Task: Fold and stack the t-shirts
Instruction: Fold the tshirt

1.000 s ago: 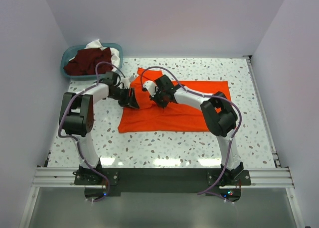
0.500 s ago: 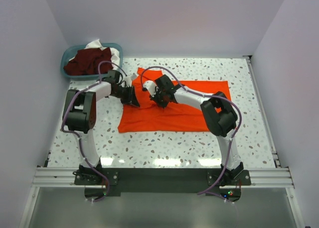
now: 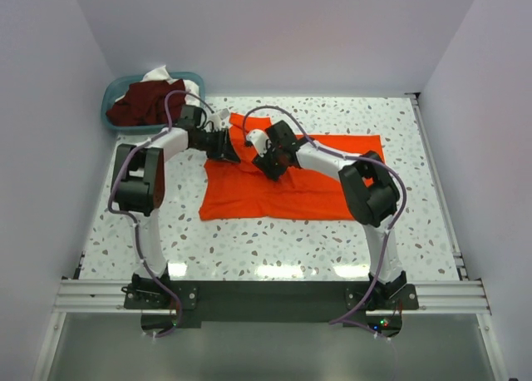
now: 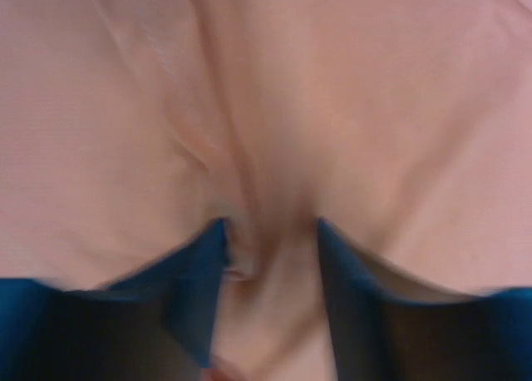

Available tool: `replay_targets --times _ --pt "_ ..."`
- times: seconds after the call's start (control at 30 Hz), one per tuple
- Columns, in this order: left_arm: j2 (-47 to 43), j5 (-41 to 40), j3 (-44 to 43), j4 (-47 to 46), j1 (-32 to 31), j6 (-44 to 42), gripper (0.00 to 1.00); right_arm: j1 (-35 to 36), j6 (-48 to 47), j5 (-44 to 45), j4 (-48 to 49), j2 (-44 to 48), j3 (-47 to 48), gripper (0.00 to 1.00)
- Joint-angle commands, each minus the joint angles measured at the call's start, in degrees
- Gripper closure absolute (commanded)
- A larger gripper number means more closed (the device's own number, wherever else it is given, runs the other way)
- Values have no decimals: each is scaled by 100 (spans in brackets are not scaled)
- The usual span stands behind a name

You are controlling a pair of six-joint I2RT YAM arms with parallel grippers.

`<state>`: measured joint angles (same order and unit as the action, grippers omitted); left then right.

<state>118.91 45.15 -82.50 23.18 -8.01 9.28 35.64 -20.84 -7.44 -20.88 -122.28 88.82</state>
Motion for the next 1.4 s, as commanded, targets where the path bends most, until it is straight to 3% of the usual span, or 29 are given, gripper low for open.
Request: replay_targets --times 0.0,0.1,0.37,0.53,0.6,0.77,1.0,1.3,1.37 --pt "158 302 -319 -498 -16 232 66 -118 89 418 -214 345 57 44" --pt "159 276 -434 -648 80 329 58 -197 107 726 -232 564 -13 30" --pt "-957 170 374 -798 599 137 52 -987 -68 753 -1294 1144 84 33" --pt "-1221 -76 410 990 573 -1092 56 -1533 -561 349 -2507 1733 -398 40" --pt "-1283 -346 532 1703 529 -1986 59 -1918 -929 139 -2979 2031 -671 46" --pt "-1292 -981 691 2656 274 -3001 60 -2638 -1317 -108 -3842 2357 -1138 56" --pt "-1371 -1990 1244 2630 -271 -3371 60 -3177 -1326 356 -3494 2341 -1929 62" --pt "-1264 -3423 2174 2385 -289 -3740 59 -3195 -1431 1306 -2527 1954 -2869 66" --pt "-1370 -3425 2325 2375 -297 -3828 59 -3186 -1519 1438 -2534 2015 -3054 67"
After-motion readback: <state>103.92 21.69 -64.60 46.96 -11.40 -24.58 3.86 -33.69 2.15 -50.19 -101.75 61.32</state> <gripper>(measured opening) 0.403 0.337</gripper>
